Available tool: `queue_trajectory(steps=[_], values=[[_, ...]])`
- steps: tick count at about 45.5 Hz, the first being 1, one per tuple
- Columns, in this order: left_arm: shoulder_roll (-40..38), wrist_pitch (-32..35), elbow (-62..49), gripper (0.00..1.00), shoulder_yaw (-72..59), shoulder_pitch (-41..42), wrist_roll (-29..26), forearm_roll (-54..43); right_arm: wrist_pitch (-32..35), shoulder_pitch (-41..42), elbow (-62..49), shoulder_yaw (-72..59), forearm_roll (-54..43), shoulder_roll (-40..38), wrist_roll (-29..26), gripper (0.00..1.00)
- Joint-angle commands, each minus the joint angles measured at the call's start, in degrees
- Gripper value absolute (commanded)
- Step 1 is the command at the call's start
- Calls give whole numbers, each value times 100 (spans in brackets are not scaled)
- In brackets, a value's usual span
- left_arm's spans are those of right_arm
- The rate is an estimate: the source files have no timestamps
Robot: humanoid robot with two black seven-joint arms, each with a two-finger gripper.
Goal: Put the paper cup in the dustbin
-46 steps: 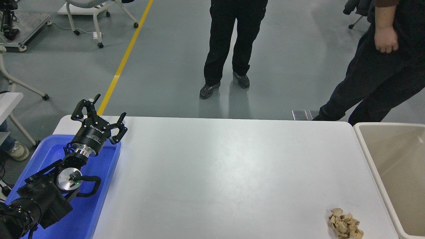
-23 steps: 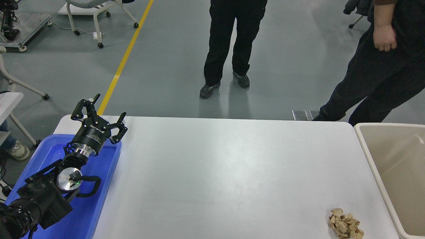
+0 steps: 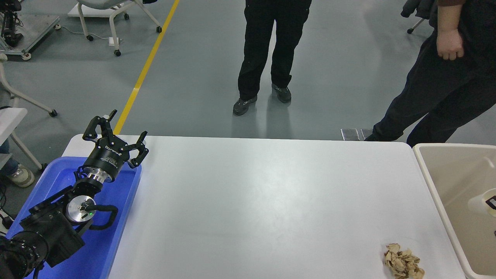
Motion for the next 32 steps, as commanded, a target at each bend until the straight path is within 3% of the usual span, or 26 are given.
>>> queue_trajectory(steps=[1,17,22,29,32], values=[[0,-4,-3,100,0,0,0,4,-5,-20,9,2,1,87,1,0],[0,5,-3,100,0,0,0,-4,-48,-2,0,81,54,87,1,0],[0,-4,-3,100,0,0,0,4,-259,6,0,107,54,87,1,43],[0,5,-3,100,0,0,0,4,-365,41,27,160,54,79,18,87],[0,5,-3,100,0,0,0,-4,-374,85,36,291,54,61,18,97]])
